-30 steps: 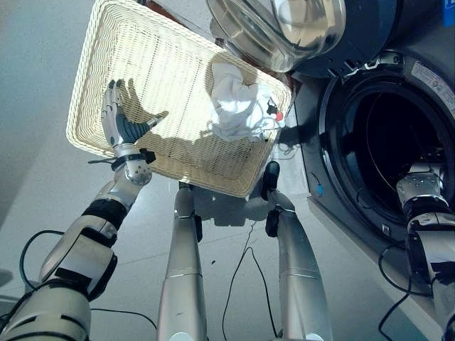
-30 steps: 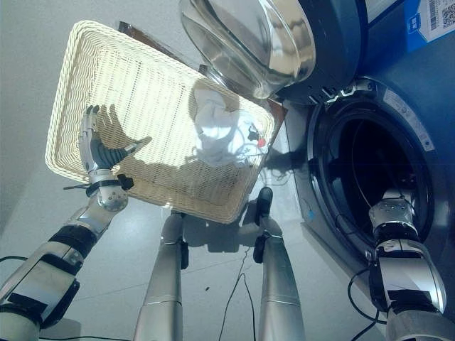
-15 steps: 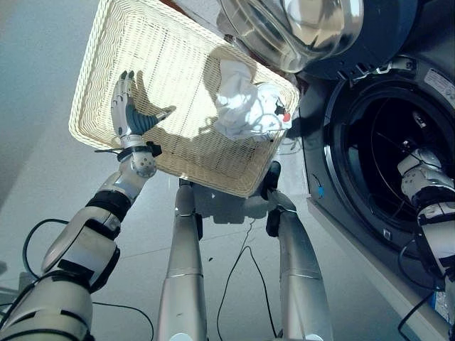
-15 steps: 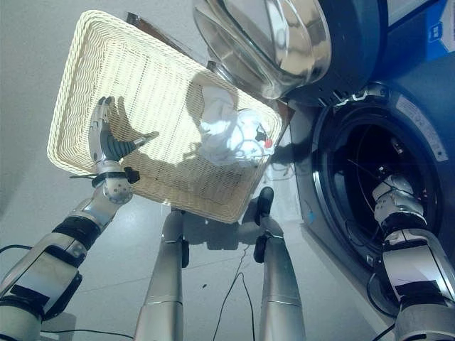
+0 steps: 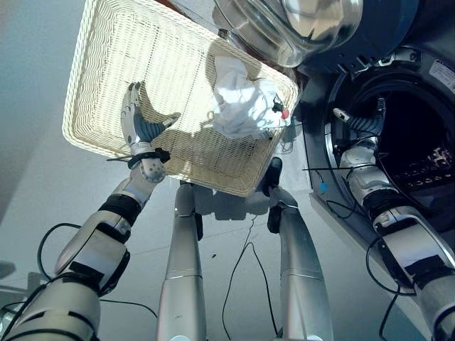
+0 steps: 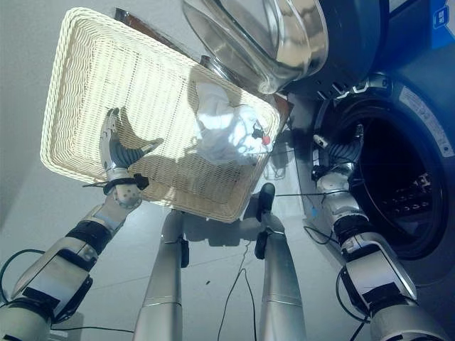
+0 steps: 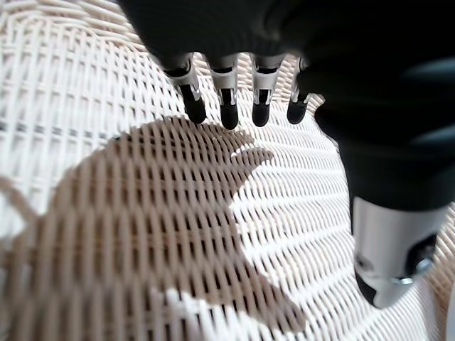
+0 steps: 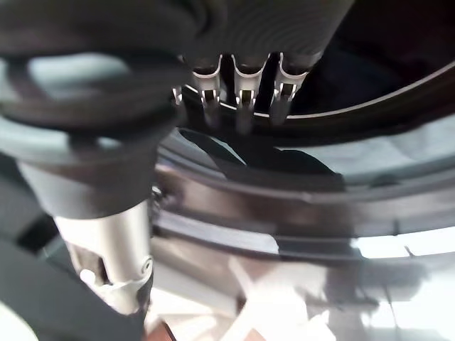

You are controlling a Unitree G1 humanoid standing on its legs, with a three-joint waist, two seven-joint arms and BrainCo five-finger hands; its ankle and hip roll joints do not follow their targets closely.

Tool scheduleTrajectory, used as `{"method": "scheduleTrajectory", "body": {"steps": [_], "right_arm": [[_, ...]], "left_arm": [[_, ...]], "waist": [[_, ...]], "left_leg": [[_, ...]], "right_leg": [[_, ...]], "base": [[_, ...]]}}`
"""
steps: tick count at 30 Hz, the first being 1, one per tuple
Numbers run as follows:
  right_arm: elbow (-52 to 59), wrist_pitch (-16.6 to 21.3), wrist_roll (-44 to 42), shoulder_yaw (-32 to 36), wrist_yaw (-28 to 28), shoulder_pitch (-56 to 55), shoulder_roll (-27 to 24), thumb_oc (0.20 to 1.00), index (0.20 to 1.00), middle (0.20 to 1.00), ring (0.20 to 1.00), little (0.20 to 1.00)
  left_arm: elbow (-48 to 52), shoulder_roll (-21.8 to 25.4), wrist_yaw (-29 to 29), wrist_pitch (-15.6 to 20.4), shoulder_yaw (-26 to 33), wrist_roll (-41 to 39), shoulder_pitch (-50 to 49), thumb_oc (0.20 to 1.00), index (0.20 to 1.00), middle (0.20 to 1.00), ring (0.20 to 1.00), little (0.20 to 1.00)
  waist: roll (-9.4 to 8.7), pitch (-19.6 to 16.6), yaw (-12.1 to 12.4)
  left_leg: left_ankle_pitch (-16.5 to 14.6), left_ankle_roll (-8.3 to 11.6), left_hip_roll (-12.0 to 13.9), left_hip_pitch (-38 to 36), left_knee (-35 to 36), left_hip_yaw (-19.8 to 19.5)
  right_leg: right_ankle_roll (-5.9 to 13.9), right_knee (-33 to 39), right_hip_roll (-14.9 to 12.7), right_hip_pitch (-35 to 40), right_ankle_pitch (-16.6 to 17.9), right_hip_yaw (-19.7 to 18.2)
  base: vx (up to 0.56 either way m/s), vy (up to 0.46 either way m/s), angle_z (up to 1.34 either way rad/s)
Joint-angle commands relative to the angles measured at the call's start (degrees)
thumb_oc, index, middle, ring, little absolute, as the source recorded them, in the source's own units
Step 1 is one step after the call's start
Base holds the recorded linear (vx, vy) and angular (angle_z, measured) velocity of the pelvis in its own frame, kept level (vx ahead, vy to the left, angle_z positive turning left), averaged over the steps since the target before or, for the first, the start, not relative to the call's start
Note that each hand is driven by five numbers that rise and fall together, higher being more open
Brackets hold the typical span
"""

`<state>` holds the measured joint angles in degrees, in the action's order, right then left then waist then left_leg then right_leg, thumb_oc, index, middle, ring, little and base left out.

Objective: Put the clothes into the washing machine.

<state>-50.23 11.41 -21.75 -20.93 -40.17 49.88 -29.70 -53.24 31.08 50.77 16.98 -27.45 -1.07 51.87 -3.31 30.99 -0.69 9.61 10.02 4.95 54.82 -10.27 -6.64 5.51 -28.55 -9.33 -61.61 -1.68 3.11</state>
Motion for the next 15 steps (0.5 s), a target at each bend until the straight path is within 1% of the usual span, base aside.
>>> {"method": "scheduleTrajectory", "body": {"steps": [1,3,8,9,10,13,15], "right_arm": [[3.87,2.51,3.12,-1.29,-0.84,-2.00,-1.36,1.000,1.000,1.000,1.000,1.000],[6.09,2.12,4.44,-2.05,0.26,-3.69,0.21,1.000,1.000,1.000,1.000,1.000],[11.33,1.80,7.67,-4.64,1.01,-5.83,2.20,1.000,1.000,1.000,1.000,1.000],[14.49,1.62,9.30,-5.70,0.86,-6.74,2.99,1.000,1.000,1.000,1.000,1.000],[15.82,2.32,10.79,-5.96,0.62,-7.18,3.02,1.000,1.000,1.000,1.000,1.000],[18.81,2.91,13.28,-6.28,0.30,-7.78,3.27,1.000,1.000,1.000,1.000,1.000],[21.49,3.66,18.56,-6.88,-0.07,-8.22,3.32,1.000,1.000,1.000,1.000,1.000]], "left_arm": [[-1.07,-2.72,1.41,2.66,3.80,-1.96,1.61,1.000,1.000,1.000,1.000,1.000],[-0.81,-3.39,1.74,2.83,4.58,-2.18,1.02,1.000,1.000,1.000,1.000,1.000],[-0.35,-4.64,2.63,2.60,5.53,-2.01,0.08,1.000,1.000,1.000,1.000,1.000],[0.05,-5.07,3.16,2.34,5.85,-1.98,-0.30,1.000,1.000,1.000,1.000,1.000],[0.27,-5.25,3.34,2.22,5.99,-1.96,-0.52,1.000,1.000,1.000,1.000,1.000],[0.56,-5.41,3.69,2.12,6.26,-1.93,-0.91,1.000,1.000,1.000,1.000,1.000],[0.87,-5.71,4.09,1.91,6.46,-1.93,-1.15,1.000,1.000,1.000,1.000,1.000]], "waist": [[1.55,-1.20,-0.56],[1.64,-1.20,-0.77],[1.79,-1.20,-1.13],[1.84,-1.20,-1.34],[1.90,-1.20,-1.43],[1.93,-1.20,-1.60],[1.94,-1.20,-1.73]], "left_leg": [[-3.19,-4.92,-6.01,1.11,-4.66,4.46],[-2.91,-4.82,-5.87,0.94,-4.33,4.85],[-2.39,-4.63,-5.68,1.08,-4.24,5.32],[-2.13,-4.55,-5.56,1.10,-4.17,5.48],[-2.03,-4.54,-5.54,1.05,-4.14,5.52],[-1.88,-4.51,-5.48,1.04,-4.07,5.59],[-1.73,-4.51,-5.42,1.04,-4.04,5.63]], "right_leg": [[1.56,12.55,5.26,3.28,10.97,4.22],[1.38,12.59,5.34,3.34,10.84,4.06],[1.07,12.42,5.42,3.11,10.66,3.88],[0.93,12.31,5.53,3.09,10.51,3.70],[0.89,12.22,5.57,3.11,10.43,3.64],[0.88,12.10,5.71,3.07,10.31,3.48],[0.89,12.00,5.77,3.07,10.24,3.36]], "base": [[-0.01,0.049,-0.04],[-0.01,0.048,-0.02],[-0.01,0.046,-0.02],[-0.01,0.060,-0.01],[-0.01,0.054,-0.01],[0.00,0.025,-0.02],[0.00,0.000,0.00]]}}
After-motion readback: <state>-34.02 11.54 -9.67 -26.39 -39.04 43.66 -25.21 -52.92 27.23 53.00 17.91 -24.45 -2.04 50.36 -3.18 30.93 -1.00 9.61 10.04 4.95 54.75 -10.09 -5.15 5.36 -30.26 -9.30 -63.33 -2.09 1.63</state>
